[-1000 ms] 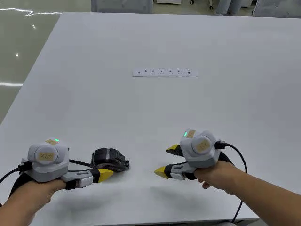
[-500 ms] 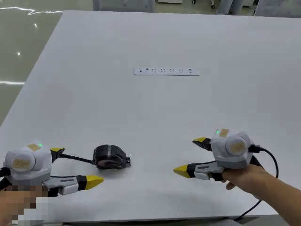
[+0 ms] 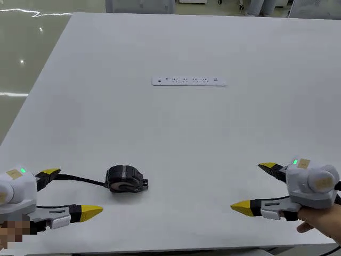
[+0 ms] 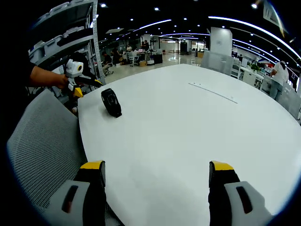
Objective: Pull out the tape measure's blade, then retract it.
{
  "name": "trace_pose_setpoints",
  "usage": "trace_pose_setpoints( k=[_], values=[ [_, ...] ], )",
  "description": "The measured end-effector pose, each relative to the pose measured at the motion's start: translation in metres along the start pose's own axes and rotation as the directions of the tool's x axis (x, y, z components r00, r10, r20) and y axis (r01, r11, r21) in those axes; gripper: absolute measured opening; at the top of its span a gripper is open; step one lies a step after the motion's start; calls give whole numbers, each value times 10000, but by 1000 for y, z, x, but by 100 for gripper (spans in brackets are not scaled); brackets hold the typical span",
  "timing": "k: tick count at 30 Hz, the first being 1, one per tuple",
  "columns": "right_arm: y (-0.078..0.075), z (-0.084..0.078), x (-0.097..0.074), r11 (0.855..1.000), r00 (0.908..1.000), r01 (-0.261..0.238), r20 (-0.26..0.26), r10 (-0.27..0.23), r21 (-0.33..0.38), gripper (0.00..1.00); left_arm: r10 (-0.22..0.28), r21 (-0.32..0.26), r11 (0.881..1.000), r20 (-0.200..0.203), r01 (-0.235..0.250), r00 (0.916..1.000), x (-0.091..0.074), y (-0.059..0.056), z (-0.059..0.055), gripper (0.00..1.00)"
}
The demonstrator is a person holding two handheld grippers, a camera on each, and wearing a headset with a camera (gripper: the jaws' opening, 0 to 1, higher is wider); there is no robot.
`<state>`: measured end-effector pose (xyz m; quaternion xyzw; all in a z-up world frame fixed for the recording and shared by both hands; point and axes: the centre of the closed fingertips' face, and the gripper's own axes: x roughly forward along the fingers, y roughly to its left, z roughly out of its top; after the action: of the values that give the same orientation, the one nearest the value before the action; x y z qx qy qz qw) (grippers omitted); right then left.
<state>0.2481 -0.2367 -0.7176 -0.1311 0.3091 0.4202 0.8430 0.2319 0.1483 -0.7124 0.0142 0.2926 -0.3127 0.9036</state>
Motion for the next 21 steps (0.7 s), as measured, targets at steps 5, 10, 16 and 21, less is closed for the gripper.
trace_pose_setpoints(
  k=[5, 10, 16, 21],
  values=[
    [-10, -10, -16, 9968, 9999, 112, -34, -115, -792, 91, 225, 180, 9996, 35, -225, 9997, -9, 6, 1, 100],
    [-13, -31, -21, 9968, 9987, -76, -502, 36, -796, 100, 195, 260, 9994, 398, -205, 9990, -15, 3, 9, 100],
    [-23, -42, -31, 9989, 9996, 120, -233, -131, -460, 100, 96, 472, 9988, 59, -99, 9999, -16, -2, -1, 100],
    [-24, -40, -34, 9985, 9996, 247, -112, -253, -479, 100, 106, 400, 9991, 44, -107, 9999, -17, -3, -6, 100]
  ],
)
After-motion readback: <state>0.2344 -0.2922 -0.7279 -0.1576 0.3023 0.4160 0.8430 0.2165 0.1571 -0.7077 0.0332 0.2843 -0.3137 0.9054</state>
